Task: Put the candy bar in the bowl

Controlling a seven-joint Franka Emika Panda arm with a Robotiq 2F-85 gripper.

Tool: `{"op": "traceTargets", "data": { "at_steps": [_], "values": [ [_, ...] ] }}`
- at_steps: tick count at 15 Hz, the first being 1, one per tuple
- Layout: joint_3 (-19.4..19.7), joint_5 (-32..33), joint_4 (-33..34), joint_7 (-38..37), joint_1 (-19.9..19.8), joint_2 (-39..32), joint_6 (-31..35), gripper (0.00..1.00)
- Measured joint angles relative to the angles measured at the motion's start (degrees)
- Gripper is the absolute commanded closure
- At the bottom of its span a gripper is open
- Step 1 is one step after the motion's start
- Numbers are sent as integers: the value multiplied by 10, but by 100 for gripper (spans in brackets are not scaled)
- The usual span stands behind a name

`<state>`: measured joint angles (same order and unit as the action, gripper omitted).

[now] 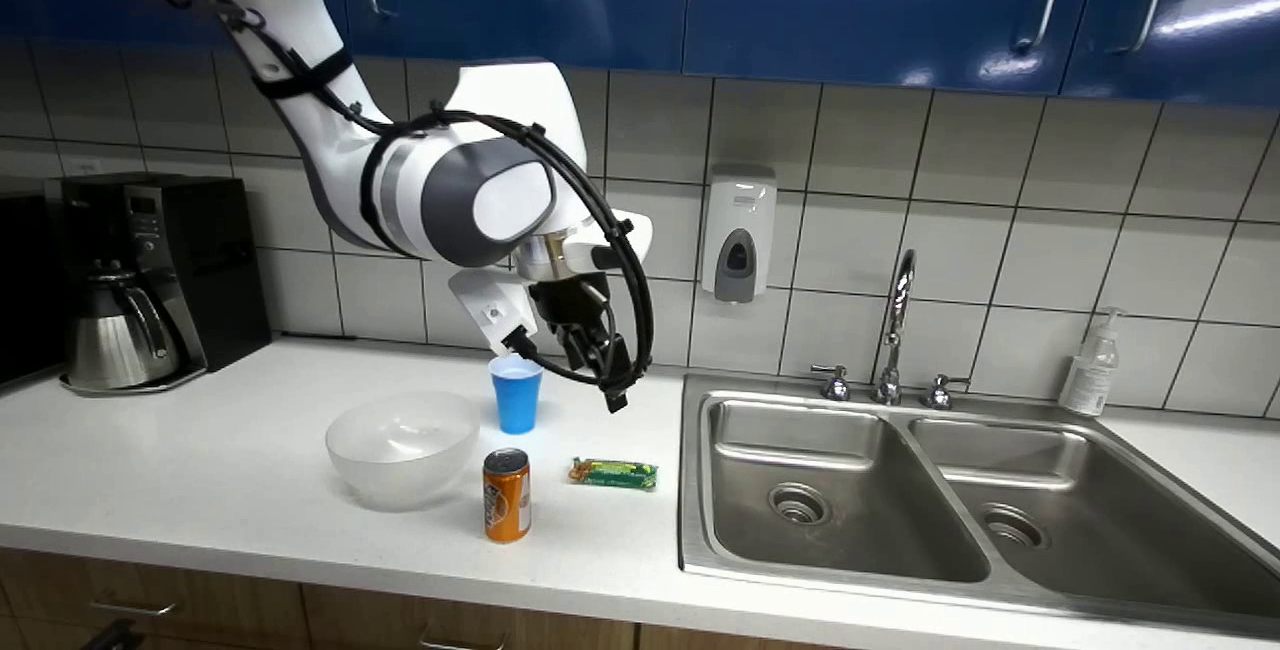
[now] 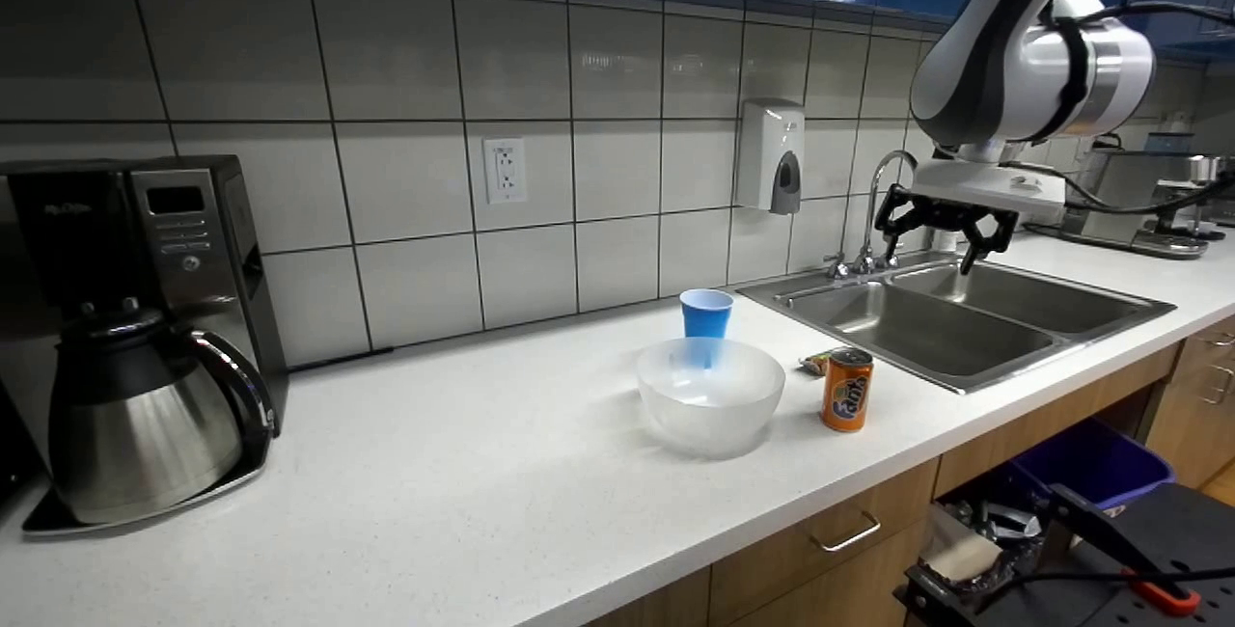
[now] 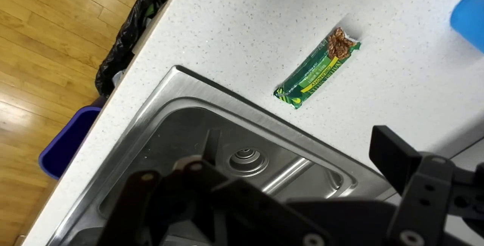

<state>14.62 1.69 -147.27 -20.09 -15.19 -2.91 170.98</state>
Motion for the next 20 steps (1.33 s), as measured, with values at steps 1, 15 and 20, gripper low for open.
{"op": "traceTargets", "data": {
  "at_steps": [1, 15, 20],
  "values": [
    [0, -2, 10, -14, 3, -15, 6, 0],
    [44, -76, 168, -124, 96, -199, 14, 0],
    [93, -93, 208, -151, 147, -261, 14, 0]
  ]
}}
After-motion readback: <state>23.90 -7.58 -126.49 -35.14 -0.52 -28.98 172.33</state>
